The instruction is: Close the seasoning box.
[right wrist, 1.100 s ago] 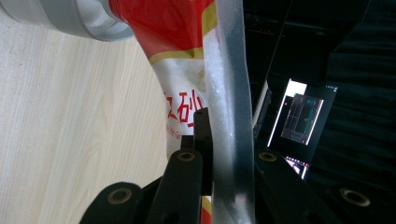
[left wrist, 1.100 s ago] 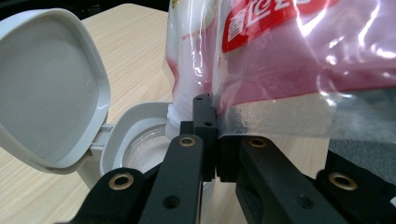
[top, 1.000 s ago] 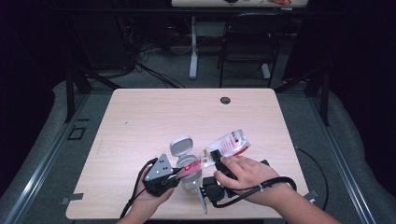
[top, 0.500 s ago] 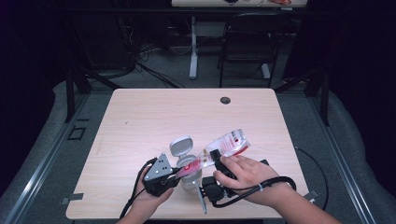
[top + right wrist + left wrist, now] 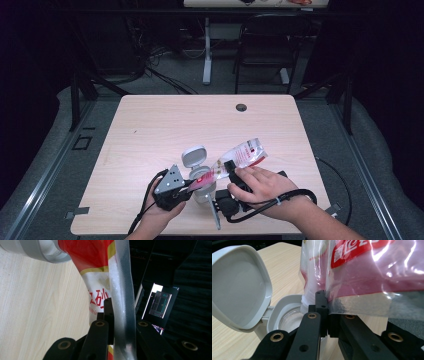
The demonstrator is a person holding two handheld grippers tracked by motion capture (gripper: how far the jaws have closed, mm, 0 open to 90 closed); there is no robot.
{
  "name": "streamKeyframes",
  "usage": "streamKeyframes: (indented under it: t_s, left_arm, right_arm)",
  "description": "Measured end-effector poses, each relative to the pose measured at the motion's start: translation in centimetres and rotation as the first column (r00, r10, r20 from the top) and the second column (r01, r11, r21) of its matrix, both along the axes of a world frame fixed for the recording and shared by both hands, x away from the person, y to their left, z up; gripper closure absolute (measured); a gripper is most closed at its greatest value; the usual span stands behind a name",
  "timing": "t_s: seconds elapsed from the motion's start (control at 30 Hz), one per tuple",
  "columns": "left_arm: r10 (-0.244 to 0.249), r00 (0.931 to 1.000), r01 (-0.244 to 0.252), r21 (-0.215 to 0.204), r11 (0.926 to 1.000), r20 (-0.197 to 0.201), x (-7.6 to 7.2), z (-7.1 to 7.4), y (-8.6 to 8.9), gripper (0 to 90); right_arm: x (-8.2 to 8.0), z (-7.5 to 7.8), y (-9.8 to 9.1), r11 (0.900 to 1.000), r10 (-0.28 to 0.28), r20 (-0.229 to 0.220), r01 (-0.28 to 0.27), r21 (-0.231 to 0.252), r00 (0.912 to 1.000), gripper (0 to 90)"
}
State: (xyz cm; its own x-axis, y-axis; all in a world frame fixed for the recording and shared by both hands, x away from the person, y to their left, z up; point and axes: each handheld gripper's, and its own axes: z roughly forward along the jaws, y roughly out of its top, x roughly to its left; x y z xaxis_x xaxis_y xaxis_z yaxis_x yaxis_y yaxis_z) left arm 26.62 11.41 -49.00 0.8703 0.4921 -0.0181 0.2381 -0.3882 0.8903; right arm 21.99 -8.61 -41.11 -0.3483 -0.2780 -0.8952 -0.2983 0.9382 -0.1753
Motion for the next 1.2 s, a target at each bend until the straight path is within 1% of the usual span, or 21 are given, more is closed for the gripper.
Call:
streamKeyframes:
  t_s: [0.23, 0.27, 0.3, 0.33, 0.87, 0.93, 1.2]
  left_arm:
    - [-0.004, 1.0, 0.004, 0.001, 1.0, -0.001, 0.01, -0.02, -0.01, 89.9]
    - [-0.003, 1.0, 0.003, -0.001, 1.0, -0.001, -0.01, -0.04, -0.04, 89.9]
    - [-0.003, 1.0, 0.003, 0.001, 1.0, -0.001, -0.03, -0.03, -0.05, 89.9]
    - [0.0, 1.0, 0.0, 0.005, 1.0, -0.001, -0.05, -0.03, -0.07, 89.9]
    - [-0.003, 1.0, 0.003, -0.009, 1.0, -0.004, 0.01, -0.02, -0.08, 89.9]
    - [0.0, 1.0, 0.0, -0.001, 1.0, -0.003, -0.02, 0.01, -0.07, 89.9]
    - [-0.003, 1.0, 0.003, -0.003, 1.0, -0.004, -0.07, 0.04, 0.04, 89.9]
  right_arm:
    - [-0.03, 0.01, 0.02, 1.0, 0.0, 0.001, 0.0, 0.0, 1.0, 86.5]
    - [-0.05, 0.03, 0.03, 1.0, -0.002, 0.001, 0.002, -0.002, 1.0, 86.5]
    - [-0.13, 0.14, 0.09, 0.9998, -0.007, 0.008, 0.007, -0.017, 0.9999, 86.5]
    - [-0.12, 0.12, 0.09, 0.9999, -0.004, 0.006, 0.004, -0.015, 1.0, 86.5]
    - [-0.08, 0.22, 0.17, 0.9999, 0.001, 0.002, -0.001, -0.013, 1.0, 86.6]
    - [-0.09, 0.23, 0.16, 0.9999, 0.001, 0.002, -0.001, -0.014, 1.0, 86.6]
    - [-0.09, 0.22, 0.19, 0.9999, 0.005, 0.001, -0.005, -0.011, 1.0, 86.6]
